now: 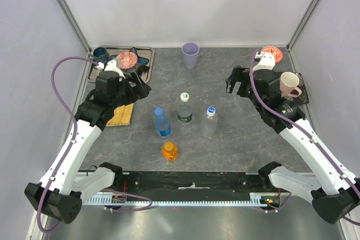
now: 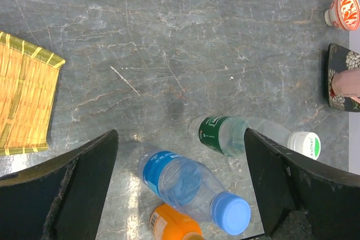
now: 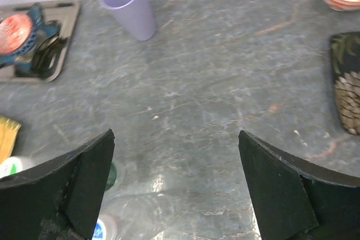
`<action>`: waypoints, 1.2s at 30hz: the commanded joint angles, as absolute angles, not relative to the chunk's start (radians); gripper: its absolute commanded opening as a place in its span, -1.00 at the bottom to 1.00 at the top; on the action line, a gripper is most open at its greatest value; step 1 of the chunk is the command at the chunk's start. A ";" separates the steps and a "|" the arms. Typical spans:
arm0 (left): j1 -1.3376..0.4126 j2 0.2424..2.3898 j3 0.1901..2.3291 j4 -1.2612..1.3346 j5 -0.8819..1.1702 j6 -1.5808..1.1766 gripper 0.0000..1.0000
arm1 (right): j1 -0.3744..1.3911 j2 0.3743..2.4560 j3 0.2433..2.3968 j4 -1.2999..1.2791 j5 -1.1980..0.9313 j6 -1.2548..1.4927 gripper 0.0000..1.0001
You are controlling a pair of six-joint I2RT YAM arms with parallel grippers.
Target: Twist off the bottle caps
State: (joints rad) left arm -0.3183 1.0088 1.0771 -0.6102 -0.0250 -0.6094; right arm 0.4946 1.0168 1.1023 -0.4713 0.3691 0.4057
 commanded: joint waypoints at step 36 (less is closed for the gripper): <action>-0.319 0.911 0.997 -0.577 -0.109 -0.546 0.92 | 0.850 1.103 0.985 -0.472 0.304 0.411 0.24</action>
State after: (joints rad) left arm -0.3183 0.9203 0.9943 -0.6102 -0.1001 -0.5743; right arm 0.8429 1.1206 0.9947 -0.5114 0.2943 0.4015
